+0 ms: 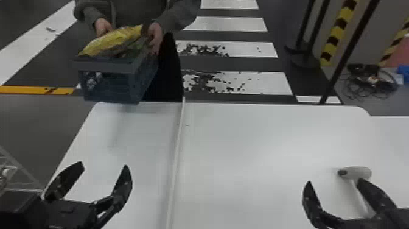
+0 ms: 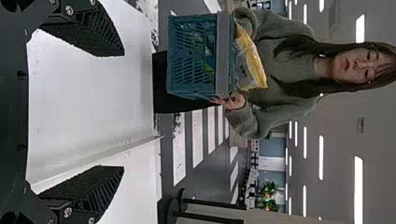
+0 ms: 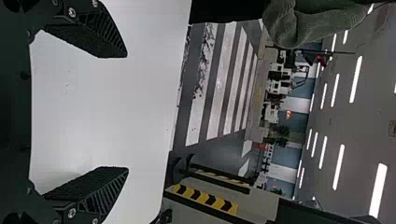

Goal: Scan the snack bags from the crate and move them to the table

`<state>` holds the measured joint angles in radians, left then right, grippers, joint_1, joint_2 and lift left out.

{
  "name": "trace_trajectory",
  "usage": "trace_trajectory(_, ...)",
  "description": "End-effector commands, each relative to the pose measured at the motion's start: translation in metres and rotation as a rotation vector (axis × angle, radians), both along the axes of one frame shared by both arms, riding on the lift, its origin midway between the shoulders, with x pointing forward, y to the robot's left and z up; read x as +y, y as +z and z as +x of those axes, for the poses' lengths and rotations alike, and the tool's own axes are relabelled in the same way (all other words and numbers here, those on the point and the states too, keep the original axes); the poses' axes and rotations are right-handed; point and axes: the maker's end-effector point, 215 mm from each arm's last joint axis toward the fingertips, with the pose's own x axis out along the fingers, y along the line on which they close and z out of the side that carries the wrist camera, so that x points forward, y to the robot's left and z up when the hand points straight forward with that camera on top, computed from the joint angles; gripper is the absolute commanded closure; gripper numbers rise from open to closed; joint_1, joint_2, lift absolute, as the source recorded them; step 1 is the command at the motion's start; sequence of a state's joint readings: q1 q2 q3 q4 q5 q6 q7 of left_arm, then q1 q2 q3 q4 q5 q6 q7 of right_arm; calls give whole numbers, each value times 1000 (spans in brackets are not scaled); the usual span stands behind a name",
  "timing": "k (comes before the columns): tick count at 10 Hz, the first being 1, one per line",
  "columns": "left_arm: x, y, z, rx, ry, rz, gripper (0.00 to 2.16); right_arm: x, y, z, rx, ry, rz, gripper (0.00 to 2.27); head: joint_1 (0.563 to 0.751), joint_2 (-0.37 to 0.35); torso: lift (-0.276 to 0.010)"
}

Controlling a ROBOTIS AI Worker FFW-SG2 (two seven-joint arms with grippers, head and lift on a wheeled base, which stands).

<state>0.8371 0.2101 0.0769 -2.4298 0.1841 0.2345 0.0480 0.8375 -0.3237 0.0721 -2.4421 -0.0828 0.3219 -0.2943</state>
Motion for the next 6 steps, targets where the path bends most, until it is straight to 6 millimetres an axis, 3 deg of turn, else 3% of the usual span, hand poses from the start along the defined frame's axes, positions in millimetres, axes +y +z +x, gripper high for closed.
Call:
trace_trajectory(1,0,0,-1,-4,2,-2,134,0,-1,0,1,0,0,134,695,21,-95)
trace_trajectory(6,2,-2,-2,-8,16,10,134,1,-3,0,2,-1,5,134,695,25,-95)
